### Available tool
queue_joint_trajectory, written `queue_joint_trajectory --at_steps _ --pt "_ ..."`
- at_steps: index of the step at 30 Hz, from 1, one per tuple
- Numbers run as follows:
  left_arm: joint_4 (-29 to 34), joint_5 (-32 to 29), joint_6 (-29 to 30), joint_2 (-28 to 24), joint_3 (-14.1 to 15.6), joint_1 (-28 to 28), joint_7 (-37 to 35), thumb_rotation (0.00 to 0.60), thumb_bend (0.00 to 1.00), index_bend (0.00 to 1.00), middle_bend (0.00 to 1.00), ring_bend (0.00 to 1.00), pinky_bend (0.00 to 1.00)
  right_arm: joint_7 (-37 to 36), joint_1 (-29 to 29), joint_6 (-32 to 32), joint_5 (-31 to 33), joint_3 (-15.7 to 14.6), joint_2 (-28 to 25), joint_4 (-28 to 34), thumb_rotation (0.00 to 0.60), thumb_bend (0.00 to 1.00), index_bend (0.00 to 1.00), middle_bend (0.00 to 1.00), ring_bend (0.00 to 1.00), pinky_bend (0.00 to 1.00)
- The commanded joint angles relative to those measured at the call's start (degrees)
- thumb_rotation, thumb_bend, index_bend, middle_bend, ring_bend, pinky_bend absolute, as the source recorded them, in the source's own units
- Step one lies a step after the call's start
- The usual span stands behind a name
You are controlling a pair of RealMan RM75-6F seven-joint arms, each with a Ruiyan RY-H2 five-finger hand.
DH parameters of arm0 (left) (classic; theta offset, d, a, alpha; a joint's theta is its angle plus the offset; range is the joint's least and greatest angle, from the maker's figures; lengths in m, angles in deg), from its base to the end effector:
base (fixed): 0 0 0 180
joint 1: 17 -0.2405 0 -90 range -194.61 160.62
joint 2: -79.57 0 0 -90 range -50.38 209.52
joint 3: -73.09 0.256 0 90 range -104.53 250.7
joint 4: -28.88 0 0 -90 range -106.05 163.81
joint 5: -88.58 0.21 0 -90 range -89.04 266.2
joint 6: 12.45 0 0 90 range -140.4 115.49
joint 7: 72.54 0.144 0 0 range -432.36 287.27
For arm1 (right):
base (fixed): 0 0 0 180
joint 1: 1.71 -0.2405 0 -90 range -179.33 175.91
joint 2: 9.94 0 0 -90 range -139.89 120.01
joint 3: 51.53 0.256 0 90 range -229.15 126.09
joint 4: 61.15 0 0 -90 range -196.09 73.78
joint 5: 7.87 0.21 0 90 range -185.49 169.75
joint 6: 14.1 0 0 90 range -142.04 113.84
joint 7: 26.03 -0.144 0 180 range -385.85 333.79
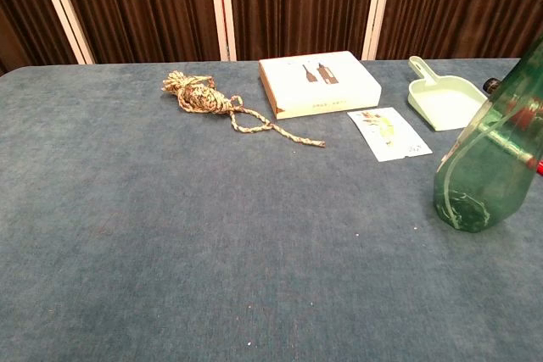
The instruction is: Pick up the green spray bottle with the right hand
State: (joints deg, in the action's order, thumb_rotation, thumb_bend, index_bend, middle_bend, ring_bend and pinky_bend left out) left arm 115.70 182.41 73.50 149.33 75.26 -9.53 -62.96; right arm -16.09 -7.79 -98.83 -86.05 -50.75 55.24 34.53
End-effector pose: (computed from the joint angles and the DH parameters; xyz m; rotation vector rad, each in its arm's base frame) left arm -0.3005 0.1754 0.1183 -1.6169 -0.7263 -0.8458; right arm -0.3154 -0.1778 0.1485 1.3510 -0.9106 0.7467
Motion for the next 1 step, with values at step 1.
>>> queue_joint_trajectory --at_steps 1 --pt "0.0 0.9 1.1 0.2 0.3 -0.5 0.5 0.600 0.06 0.00 0.00 0.00 0.01 -0.1 0.4 0.5 -0.6 -0.4 -0.6 0.5 0.600 0.28 0.00 0.00 0.00 0.00"
